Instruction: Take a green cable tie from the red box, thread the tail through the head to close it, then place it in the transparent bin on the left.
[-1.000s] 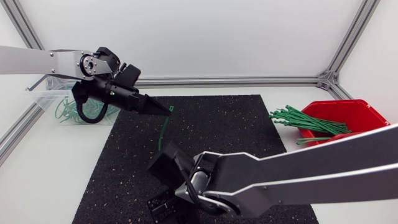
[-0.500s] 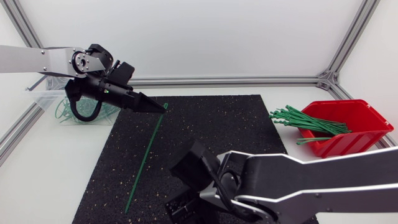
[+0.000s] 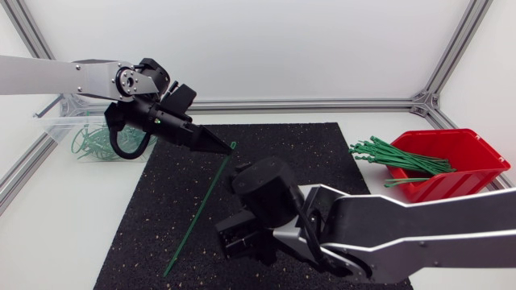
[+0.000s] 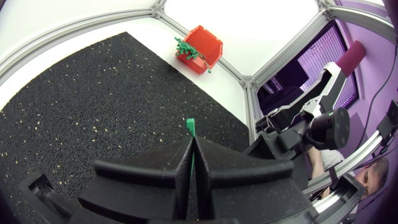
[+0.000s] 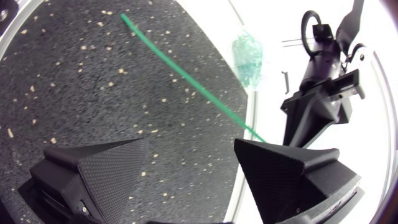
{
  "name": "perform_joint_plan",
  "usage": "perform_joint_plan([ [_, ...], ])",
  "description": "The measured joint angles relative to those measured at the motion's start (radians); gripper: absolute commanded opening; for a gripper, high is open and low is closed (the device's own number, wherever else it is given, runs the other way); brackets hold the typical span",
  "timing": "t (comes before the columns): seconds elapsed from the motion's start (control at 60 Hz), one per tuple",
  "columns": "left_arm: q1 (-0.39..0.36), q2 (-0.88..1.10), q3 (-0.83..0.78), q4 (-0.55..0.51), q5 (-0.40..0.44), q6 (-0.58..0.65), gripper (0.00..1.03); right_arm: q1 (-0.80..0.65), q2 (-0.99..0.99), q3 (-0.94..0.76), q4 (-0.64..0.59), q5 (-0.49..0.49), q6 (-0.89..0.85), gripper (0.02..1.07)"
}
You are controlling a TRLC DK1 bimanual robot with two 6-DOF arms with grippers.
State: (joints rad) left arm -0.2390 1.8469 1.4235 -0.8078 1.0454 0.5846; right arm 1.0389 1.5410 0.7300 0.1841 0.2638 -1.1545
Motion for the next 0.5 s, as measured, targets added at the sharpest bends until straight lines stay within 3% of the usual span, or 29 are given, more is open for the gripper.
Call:
perform_joint_plan([
  [0.15, -0.014, 0.027, 0.023, -0.006, 0.0, 0.0, 0.03, 0.001, 0.043, -0.038, 0.247, 0.008, -0.109, 1.02],
  [0.333, -0.028, 0.08, 0.055, -0.021, 0.0, 0.0, 0.03, 0.018, 0.174, -0.039, 0.368, 0.022, -0.206, 1.02],
  [0.5, -0.028, 0.085, 0.061, -0.034, 0.001, 0.0, 0.03, 0.036, 0.286, -0.039, 0.505, 0.041, -0.294, 0.92],
])
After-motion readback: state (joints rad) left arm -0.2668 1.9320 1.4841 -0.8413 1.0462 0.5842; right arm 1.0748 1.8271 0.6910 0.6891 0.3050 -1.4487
